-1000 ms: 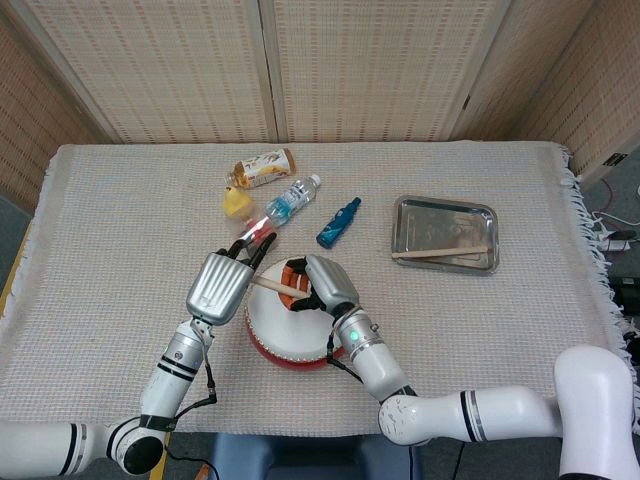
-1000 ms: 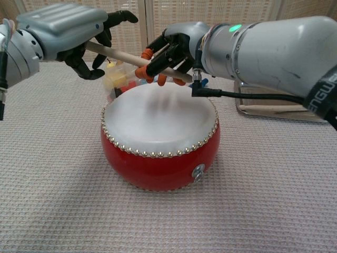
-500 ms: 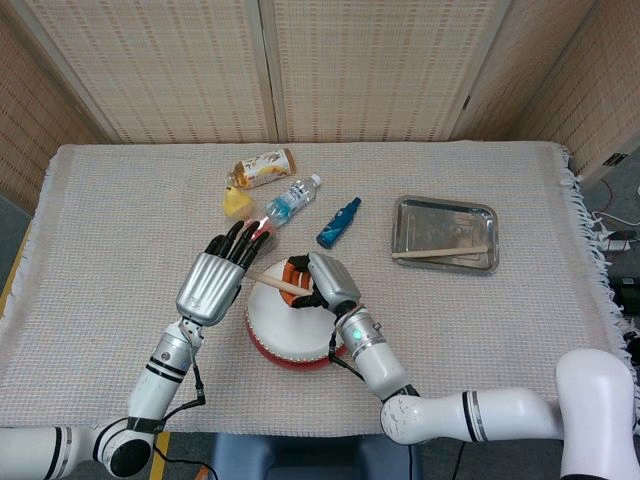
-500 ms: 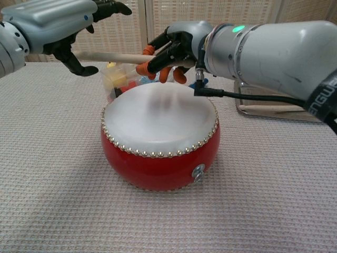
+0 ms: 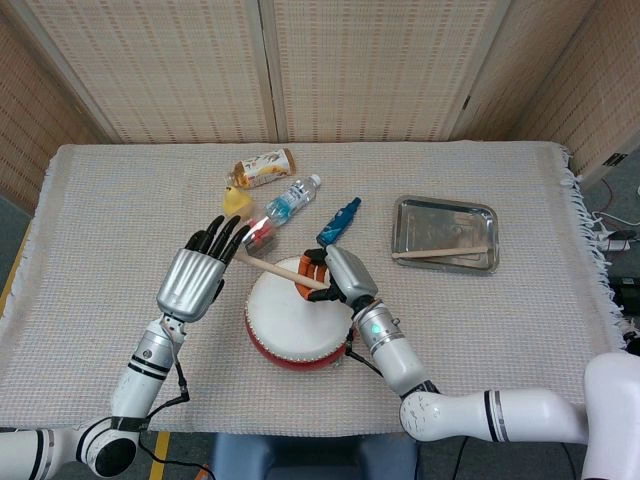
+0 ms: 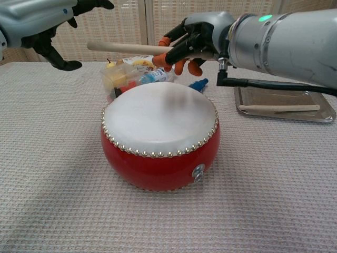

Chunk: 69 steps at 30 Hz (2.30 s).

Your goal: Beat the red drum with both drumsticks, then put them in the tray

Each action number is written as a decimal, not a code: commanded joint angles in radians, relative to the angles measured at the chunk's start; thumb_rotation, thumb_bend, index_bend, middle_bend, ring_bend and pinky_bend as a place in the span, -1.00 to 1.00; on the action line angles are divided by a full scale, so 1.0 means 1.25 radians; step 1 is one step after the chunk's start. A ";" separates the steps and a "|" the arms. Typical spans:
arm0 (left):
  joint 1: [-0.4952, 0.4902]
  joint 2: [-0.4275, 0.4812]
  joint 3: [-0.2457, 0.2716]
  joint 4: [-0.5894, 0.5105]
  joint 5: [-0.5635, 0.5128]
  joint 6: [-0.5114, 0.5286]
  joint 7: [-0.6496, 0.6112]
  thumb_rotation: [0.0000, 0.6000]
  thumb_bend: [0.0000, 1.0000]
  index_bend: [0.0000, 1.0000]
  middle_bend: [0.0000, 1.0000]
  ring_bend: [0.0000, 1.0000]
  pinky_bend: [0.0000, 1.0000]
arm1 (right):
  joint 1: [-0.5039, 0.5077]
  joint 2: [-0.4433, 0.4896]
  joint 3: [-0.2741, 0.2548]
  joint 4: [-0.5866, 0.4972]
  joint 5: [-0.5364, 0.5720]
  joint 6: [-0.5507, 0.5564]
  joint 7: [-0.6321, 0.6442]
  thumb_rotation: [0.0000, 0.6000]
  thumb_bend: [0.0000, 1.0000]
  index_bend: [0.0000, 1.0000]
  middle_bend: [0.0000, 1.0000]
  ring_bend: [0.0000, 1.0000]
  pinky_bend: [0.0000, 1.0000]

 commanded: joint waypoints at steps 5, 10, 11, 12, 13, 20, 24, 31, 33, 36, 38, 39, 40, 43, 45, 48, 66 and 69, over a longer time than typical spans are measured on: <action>0.020 0.025 0.001 0.001 0.000 0.007 -0.021 1.00 -0.48 -1.00 -1.00 -1.00 -0.53 | -0.032 0.059 -0.005 -0.041 -0.022 -0.012 0.021 1.00 0.35 0.99 0.32 0.29 0.69; 0.033 0.039 0.006 0.001 0.008 0.013 -0.036 1.00 -0.48 -1.00 -1.00 -1.00 -0.53 | -0.054 0.100 -0.004 -0.069 -0.034 -0.020 0.041 1.00 0.35 0.99 0.32 0.29 0.69; 0.034 0.040 0.007 0.002 0.008 0.013 -0.037 1.00 -0.48 -1.00 -1.00 -1.00 -0.53 | -0.056 0.103 -0.004 -0.071 -0.035 -0.021 0.042 1.00 0.35 0.99 0.32 0.29 0.69; 0.037 0.042 0.008 0.002 0.009 0.014 -0.039 1.00 -0.48 -1.00 -1.00 -1.00 -0.53 | -0.059 0.109 -0.004 -0.074 -0.038 -0.022 0.045 1.00 0.35 0.99 0.32 0.29 0.69; 0.041 0.047 0.010 0.003 0.011 0.015 -0.043 1.00 -0.48 -1.00 -1.00 -1.00 -0.53 | -0.067 0.123 -0.004 -0.080 -0.043 -0.024 0.051 1.00 0.35 0.99 0.32 0.29 0.69; 0.076 0.073 0.028 0.017 0.031 0.024 -0.089 1.00 -0.48 -1.00 -1.00 -1.00 -0.53 | -0.148 0.253 -0.011 -0.127 -0.091 -0.067 0.125 1.00 0.36 1.00 0.33 0.29 0.69; 0.089 0.080 0.034 0.026 0.042 0.026 -0.104 1.00 -0.48 -1.00 -1.00 -1.00 -0.53 | -0.186 0.309 -0.016 -0.131 -0.129 -0.092 0.170 1.00 0.36 1.00 0.33 0.29 0.69; 0.106 0.089 0.034 0.039 0.047 0.027 -0.128 1.00 -0.48 -1.00 -1.00 -1.00 -0.53 | -0.250 0.397 -0.034 -0.096 -0.186 -0.152 0.258 1.00 0.36 1.00 0.33 0.29 0.69; 0.110 0.091 0.032 0.044 0.044 0.026 -0.135 1.00 -0.48 -1.00 -1.00 -1.00 -0.53 | -0.265 0.415 -0.039 -0.074 -0.200 -0.175 0.288 1.00 0.36 1.00 0.33 0.29 0.69; 0.115 0.092 0.029 0.050 0.041 0.024 -0.143 1.00 -0.49 -1.00 -1.00 -1.00 -0.53 | -0.280 0.430 -0.050 -0.039 -0.219 -0.203 0.318 1.00 0.36 1.00 0.33 0.30 0.69; 0.118 0.093 0.028 0.054 0.039 0.024 -0.147 1.00 -0.48 -1.00 -1.00 -1.00 -0.53 | -0.288 0.433 -0.058 -0.010 -0.233 -0.219 0.338 1.00 0.36 1.00 0.33 0.30 0.69; 0.119 0.093 0.027 0.055 0.039 0.023 -0.148 1.00 -0.48 -1.00 -1.00 -1.00 -0.53 | -0.291 0.433 -0.061 0.002 -0.238 -0.226 0.347 1.00 0.36 1.00 0.33 0.30 0.69; 0.121 0.093 0.027 0.057 0.039 0.023 -0.149 1.00 -0.48 -1.00 -1.00 -1.00 -0.53 | -0.294 0.433 -0.064 0.019 -0.243 -0.235 0.359 1.00 0.36 1.00 0.33 0.30 0.69; 0.124 0.095 0.025 0.058 0.037 0.022 -0.150 1.00 -0.48 -1.00 -1.00 -1.00 -0.53 | -0.296 0.429 -0.070 0.060 -0.256 -0.253 0.379 1.00 0.36 1.00 0.33 0.31 0.69; 0.126 0.095 0.024 0.058 0.038 0.023 -0.151 1.00 -0.48 -1.00 -1.00 -1.00 -0.53 | -0.296 0.426 -0.072 0.083 -0.260 -0.262 0.390 1.00 0.36 1.00 0.33 0.31 0.69; 0.130 0.096 0.022 0.059 0.038 0.024 -0.151 1.00 -0.48 -1.00 -1.00 -1.00 -0.53 | -0.295 0.421 -0.079 0.120 -0.265 -0.276 0.400 1.00 0.36 1.00 0.33 0.31 0.69; 0.134 0.091 0.004 0.068 0.017 0.013 -0.153 1.00 -0.48 -1.00 -1.00 -1.00 -0.53 | -0.269 0.349 -0.119 0.364 -0.221 -0.354 0.417 1.00 0.37 1.00 0.33 0.33 0.69; 0.136 0.092 0.002 0.071 0.013 0.012 -0.155 1.00 -0.48 -1.00 -1.00 -1.00 -0.53 | -0.259 0.332 -0.129 0.407 -0.202 -0.373 0.405 1.00 0.37 1.00 0.33 0.33 0.69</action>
